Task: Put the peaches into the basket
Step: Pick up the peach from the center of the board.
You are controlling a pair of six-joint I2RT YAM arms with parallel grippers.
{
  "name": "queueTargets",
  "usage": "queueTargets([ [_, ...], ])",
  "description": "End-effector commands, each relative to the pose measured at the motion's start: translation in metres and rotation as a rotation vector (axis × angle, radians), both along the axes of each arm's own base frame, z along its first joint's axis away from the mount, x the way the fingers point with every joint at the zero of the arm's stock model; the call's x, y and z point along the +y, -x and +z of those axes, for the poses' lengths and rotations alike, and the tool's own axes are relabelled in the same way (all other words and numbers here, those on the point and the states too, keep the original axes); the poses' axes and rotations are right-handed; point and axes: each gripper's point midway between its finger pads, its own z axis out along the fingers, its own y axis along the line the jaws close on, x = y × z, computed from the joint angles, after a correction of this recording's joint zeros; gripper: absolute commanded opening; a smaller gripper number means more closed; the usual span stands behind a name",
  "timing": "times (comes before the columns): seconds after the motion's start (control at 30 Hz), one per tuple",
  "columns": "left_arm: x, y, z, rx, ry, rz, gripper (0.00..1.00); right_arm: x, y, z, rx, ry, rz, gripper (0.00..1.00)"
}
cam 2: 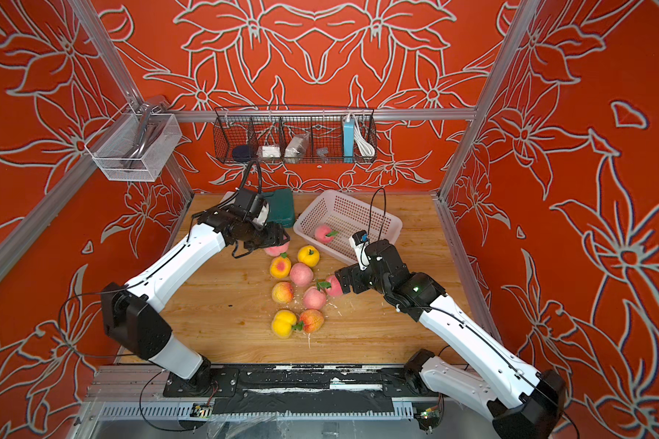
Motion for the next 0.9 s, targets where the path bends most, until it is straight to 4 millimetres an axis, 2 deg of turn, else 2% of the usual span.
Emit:
queueTargets([
  [0.0,-0.024,-0.018,0.01,-0.042,0.007,-0.069,0.67,-0.009,0.0,0.012,-0.021,0.001,-0.012,0.99],
  [0.2,-0.071,-0.058,0.018,-0.092,0.031,-0.138,0.67,-0.019,0.001,0.012,-0.022,0.012,-0.017,0.99],
  [0.4,-0.11,-0.098,0.013,-0.141,0.028,-0.185,0.67,-0.018,0.007,0.021,-0.063,-0.024,0.022,0.99],
  [0.53,-0.137,-0.122,0.009,-0.222,0.039,-0.224,0.67,-0.018,0.009,0.017,-0.048,-0.011,0.035,0.99],
  [0.7,-0.148,-0.148,0.005,-0.303,0.025,-0.226,0.67,-0.018,0.008,0.013,-0.04,-0.013,0.032,0.99],
  [0.87,-0.154,-0.166,-0.008,-0.35,-0.01,-0.24,0.67,-0.018,0.006,0.009,-0.031,-0.003,0.029,0.99],
])
